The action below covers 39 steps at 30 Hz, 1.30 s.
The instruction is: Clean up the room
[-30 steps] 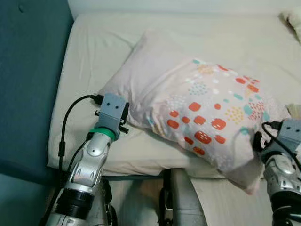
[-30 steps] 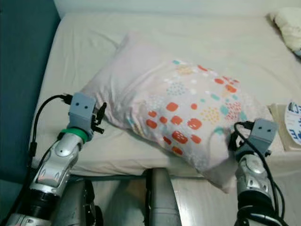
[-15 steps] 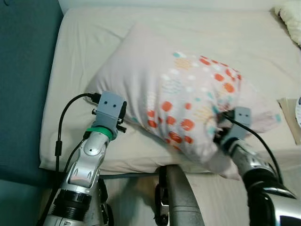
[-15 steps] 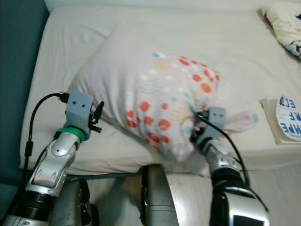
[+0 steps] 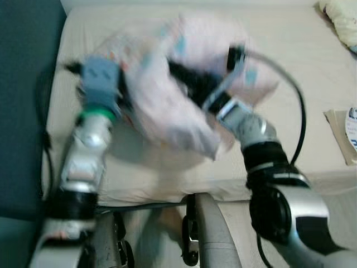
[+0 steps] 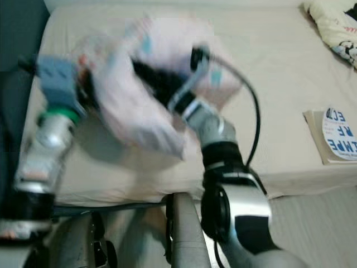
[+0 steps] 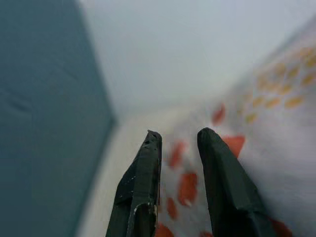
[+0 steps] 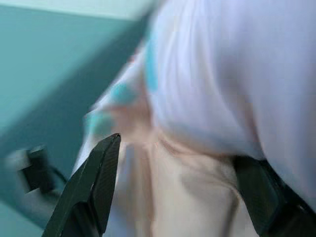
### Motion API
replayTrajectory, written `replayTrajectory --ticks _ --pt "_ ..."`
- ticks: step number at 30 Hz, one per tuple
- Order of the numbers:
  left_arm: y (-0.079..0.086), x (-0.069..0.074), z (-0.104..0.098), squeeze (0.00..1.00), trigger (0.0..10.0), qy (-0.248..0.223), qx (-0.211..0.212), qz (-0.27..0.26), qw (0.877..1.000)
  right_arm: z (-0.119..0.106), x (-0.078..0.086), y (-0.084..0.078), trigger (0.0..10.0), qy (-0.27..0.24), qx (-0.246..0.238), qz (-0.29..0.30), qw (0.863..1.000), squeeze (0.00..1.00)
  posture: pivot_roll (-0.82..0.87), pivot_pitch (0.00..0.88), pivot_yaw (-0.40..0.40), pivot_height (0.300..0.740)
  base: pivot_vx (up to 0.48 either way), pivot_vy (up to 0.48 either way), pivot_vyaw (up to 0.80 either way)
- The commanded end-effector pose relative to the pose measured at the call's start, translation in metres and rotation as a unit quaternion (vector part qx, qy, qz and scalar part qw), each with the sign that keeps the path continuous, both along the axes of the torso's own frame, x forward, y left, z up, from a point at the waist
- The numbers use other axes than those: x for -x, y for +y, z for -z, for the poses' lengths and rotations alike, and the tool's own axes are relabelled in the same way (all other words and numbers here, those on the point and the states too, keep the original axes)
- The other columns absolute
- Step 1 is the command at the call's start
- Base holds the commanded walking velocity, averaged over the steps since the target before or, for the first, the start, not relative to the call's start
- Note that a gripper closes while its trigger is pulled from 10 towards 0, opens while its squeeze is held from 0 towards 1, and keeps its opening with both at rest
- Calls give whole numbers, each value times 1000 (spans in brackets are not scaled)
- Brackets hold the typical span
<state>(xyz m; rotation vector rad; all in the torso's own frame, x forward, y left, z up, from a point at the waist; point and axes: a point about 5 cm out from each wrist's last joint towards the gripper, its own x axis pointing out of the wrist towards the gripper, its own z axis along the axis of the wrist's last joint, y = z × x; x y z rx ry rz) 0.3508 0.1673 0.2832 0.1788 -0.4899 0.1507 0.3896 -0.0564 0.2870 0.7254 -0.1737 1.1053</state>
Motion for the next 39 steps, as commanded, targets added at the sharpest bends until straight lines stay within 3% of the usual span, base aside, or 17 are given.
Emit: replayTrajectory --ticks 1,4,5,8,10,11,12,13,15,18,24,25,26,28,33,35,39 --pt "9 1 -17 0 10000 -37 -21 -29 999 4 5 20 10000 18 -14 -48 999 0 -65 209 16 612 0 0 0" --pt "16 4 -39 0 10000 -75 -67 -47 994 10 9 39 10000 31 0 -73 997 0 -59 203 11 612 0 0 0" --pt "16 5 -38 0 10000 -71 -111 -32 991 27 11 48 10000 58 26 -74 995 0 -52 200 7 612 0 0 0" --pt "16 6 -36 0 10000 -64 -140 -19 988 40 13 52 10000 76 44 -73 993 0 -51 200 6 612 0 0 0" --pt "22 11 -11 0 10000 3 -216 35 976 99 25 56 10000 124 150 -68 979 0 -44 204 6 612 0 0 0" --pt "27 18 6 0 10000 50 -245 68 966 134 34 51 10000 140 218 -63 964 0 -38 203 2 612 0 0 0" --pt "27 18 6 0 10000 50 -245 68 966 134 34 51 10000 140 218 -63 964 0 -38 203 2 612 0 0 0" --pt "36 35 46 0 10000 159 -257 142 942 190 54 30 10000 154 332 -68 928 0 -29 201 0 612 0 0 0" --pt "37 38 51 0 10000 172 -254 151 940 195 56 26 10000 155 342 -70 924 0 -29 201 0 612 0 0 0" --pt "33 57 85 0 10000 244 -215 211 922 213 60 -7 10000 174 368 -41 913 0 -39 198 -12 612 0 0 0" --pt "26 58 101 0 10000 267 -162 215 925 212 63 -36 10000 150 385 -11 911 0 -45 195 -16 612 0 0 0" --pt "20 46 106 0 10000 264 -116 178 941 201 63 -59 10000 108 399 39 910 0 -70 193 -14 612 0 0 0" --pt "19 43 107 0 10000 265 -105 167 944 197 63 -66 10000 91 405 55 908 0 -70 193 -14 612 0 0 0" --pt "18 42 107 0 10000 265 -99 162 945 195 64 -69 10000 80 409 63 907 0 -70 193 -14 612 0 0 0" --pt "19 29 97 0 10000 267 -7 109 957 142 87 -83 10000 -69 418 86 902 0 -98 198 -5 612 0 0 0" --pt "19 29 97 0 10000 267 -7 109 957 142 87 -83 10000 -69 418 86 902 0 -98 198 -5 612 0 0 0" --pt "26 32 98 0 10000 286 19 111 952 134 108 -95 10000 -117 452 94 879 0 -94 207 -1 612 0 0 0"
